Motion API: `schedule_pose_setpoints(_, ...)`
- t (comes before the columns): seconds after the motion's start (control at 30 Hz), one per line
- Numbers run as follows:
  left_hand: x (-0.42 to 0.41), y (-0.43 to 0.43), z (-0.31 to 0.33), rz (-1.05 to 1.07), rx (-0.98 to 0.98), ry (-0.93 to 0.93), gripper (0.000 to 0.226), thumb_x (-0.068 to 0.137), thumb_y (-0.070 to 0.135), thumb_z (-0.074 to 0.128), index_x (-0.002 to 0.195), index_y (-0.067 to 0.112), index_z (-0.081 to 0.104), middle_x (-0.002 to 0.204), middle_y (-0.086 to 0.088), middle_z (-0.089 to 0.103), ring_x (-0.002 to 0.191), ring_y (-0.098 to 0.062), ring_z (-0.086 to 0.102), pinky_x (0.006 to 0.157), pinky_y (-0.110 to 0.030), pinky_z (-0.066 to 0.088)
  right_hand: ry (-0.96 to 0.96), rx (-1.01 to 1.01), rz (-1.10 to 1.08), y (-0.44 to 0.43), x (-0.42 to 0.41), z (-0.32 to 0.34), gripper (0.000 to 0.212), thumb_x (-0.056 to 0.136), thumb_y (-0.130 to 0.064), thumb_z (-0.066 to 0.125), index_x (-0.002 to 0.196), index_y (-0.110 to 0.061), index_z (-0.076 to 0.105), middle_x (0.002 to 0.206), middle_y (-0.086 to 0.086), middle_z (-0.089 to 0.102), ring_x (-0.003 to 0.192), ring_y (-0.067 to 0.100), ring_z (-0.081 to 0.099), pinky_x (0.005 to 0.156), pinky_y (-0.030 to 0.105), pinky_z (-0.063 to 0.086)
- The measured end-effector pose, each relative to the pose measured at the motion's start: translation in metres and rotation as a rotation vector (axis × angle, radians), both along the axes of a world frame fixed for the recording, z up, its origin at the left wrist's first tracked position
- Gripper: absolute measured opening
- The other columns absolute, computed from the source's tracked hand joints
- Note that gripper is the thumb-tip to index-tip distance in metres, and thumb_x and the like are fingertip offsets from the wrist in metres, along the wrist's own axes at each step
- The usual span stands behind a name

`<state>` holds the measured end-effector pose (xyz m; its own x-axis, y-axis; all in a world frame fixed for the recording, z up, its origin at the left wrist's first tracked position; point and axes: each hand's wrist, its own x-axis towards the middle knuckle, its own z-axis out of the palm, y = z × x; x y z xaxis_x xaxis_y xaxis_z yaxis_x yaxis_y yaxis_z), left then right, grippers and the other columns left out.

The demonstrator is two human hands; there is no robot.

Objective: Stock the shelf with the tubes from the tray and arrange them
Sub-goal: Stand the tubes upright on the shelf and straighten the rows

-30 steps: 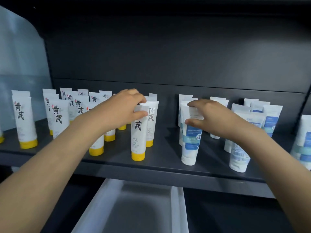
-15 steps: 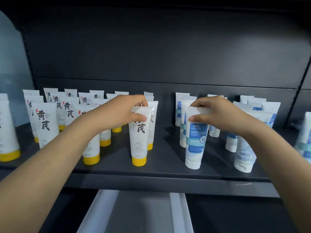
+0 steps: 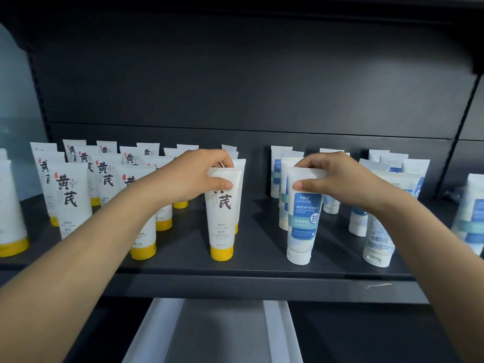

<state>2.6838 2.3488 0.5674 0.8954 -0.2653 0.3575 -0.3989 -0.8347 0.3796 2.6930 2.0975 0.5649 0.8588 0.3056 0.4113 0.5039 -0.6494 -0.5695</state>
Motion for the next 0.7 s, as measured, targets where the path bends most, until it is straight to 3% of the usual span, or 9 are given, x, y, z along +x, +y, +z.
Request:
schedule_pose_setpoints(0.2, 0.001, -0.001, -0.001, 0.021, 0.055, -0.005, 0.018, 0.086, 0.032, 0.061, 0.101, 0.031, 0.051, 0.123, 0.006, 0.058, 0.107, -0.016, 0.055, 0.082, -0.032, 0.047, -0.002, -0.038, -0.004, 0.001, 0.0, 0.001, 0.015, 0.082, -0.023, 0.07, 0.092, -0.026, 0.06, 0.084, -0.022, 0.06, 0.072, -0.004, 0.058, 0.055, -0.002, 0.043)
schedule_pose_setpoints(0.4, 0.001, -0.002, 0.001, 0.028, 0.09, 0.0, 0.02, 0.087, 0.034, 0.06, 0.104, 0.029, 0.052, 0.125, 0.006, 0.058, 0.106, -0.014, 0.053, 0.084, -0.033, 0.046, -0.002, -0.091, -0.02, 0.001, 0.0, 0.003, 0.015, 0.081, -0.026, 0.07, 0.093, -0.026, 0.06, 0.084, -0.022, 0.061, 0.073, -0.004, 0.058, 0.056, -0.002, 0.043)
schedule_pose_setpoints(0.6, -0.001, -0.002, 0.003, 0.011, 0.065, -0.033, 0.027, 0.086, 0.032, 0.061, 0.112, 0.025, 0.056, 0.106, 0.013, 0.053, 0.097, -0.007, 0.049, 0.073, -0.023, 0.039, 0.014, -0.153, -0.059, 0.002, -0.004, 0.007, 0.02, 0.08, -0.028, 0.072, 0.097, -0.023, 0.063, 0.094, -0.009, 0.066, 0.08, 0.004, 0.061, 0.074, 0.017, 0.049)
schedule_pose_setpoints(0.7, -0.001, -0.002, 0.007, 0.01, 0.067, -0.068, 0.024, 0.087, 0.029, 0.061, 0.109, 0.022, 0.059, 0.101, 0.011, 0.054, 0.095, -0.008, 0.05, 0.066, -0.02, 0.039, 0.034, -0.167, -0.069, 0.005, -0.01, 0.011, 0.02, 0.08, -0.023, 0.071, 0.099, -0.019, 0.063, 0.102, -0.001, 0.069, 0.091, 0.017, 0.065, 0.084, 0.033, 0.054)
